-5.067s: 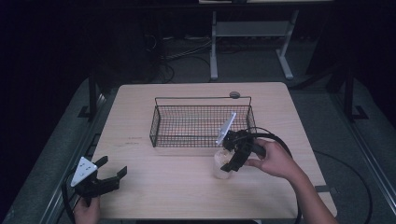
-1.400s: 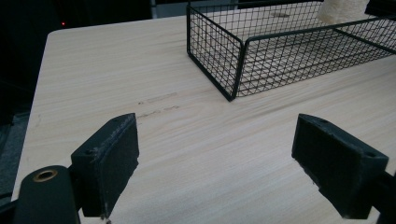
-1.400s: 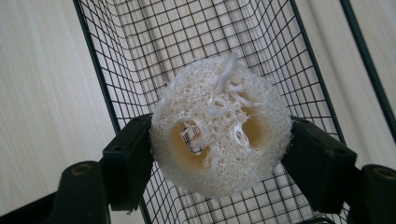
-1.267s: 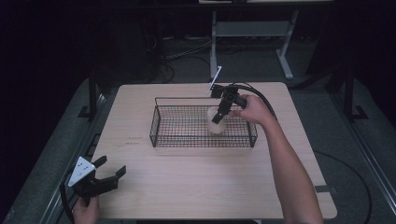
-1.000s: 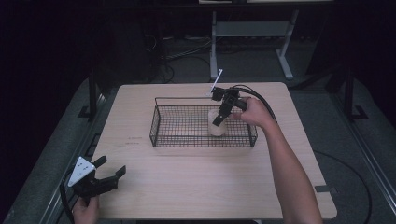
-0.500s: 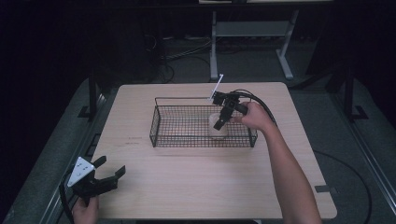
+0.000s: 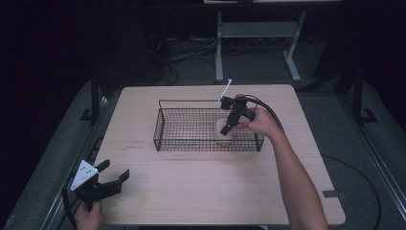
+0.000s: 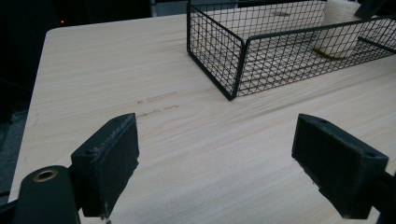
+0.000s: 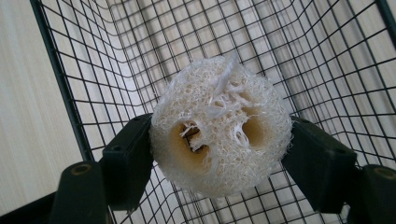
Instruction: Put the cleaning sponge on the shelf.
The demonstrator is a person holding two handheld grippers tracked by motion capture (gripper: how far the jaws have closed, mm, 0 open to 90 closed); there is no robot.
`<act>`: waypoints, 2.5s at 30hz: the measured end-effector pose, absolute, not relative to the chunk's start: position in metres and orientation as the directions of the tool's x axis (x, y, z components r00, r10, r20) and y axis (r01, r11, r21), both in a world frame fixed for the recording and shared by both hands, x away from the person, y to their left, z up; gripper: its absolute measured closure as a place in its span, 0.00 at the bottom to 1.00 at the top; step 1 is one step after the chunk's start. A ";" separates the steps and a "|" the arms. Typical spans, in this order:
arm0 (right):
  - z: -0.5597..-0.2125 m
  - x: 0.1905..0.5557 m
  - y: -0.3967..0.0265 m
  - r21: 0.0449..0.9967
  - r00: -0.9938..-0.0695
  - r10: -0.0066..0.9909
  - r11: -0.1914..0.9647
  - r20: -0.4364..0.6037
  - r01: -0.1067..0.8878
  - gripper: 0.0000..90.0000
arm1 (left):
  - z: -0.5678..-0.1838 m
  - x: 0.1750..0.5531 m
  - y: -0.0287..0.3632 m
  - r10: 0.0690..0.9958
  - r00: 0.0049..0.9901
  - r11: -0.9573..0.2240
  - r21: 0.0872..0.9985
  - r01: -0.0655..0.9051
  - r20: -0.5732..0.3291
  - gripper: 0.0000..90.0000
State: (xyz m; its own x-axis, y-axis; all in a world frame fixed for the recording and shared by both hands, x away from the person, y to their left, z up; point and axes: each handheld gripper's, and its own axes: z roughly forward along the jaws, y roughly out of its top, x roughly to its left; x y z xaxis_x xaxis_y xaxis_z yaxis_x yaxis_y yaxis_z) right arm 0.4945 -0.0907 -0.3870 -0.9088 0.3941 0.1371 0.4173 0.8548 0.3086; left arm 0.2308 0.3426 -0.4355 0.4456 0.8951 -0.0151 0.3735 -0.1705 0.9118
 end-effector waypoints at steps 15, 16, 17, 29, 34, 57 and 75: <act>-0.387 0.493 -0.089 0.308 -0.914 0.382 0.861 0.133 0.405 0.30 | -0.435 0.231 0.344 0.898 0.439 -0.162 0.914 0.373 -0.020 0.16; -0.386 0.493 -0.089 0.311 -0.914 0.383 0.859 0.135 0.406 0.29 | -0.435 0.231 0.344 0.898 0.440 -0.163 0.913 0.373 -0.020 0.16; -0.386 0.493 -0.089 0.312 -0.913 0.384 0.858 0.137 0.407 0.28 | -0.435 0.231 0.344 0.897 0.442 -0.163 0.913 0.374 -0.021 0.16; -0.375 0.491 -0.095 0.339 -0.910 0.394 0.845 0.129 0.414 0.24 | -0.436 0.230 0.343 0.897 0.442 -0.166 0.913 0.373 -0.018 0.16; -0.367 0.489 -0.100 0.356 -0.908 0.402 0.837 0.116 0.416 0.24 | -0.436 0.230 0.343 0.896 0.443 -0.168 0.912 0.373 -0.017 0.16; -0.340 0.469 -0.111 0.375 -0.917 0.389 0.839 0.091 0.393 0.24 | -0.435 0.229 0.343 0.895 0.445 -0.166 0.913 0.372 -0.019 0.16; -0.330 0.453 -0.112 0.369 -0.928 0.366 0.854 0.075 0.366 0.24 | -0.435 0.229 0.343 0.895 0.445 -0.169 0.913 0.372 -0.016 0.16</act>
State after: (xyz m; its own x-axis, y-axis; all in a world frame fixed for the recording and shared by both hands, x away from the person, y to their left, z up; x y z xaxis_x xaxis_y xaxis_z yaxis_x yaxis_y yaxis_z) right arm 0.4532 -0.1123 -0.3301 -0.9278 0.3656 0.0746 0.3664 0.8544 0.3685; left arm 0.2288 0.3425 -0.4354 0.4452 0.8953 -0.0161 0.3721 -0.1686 0.9128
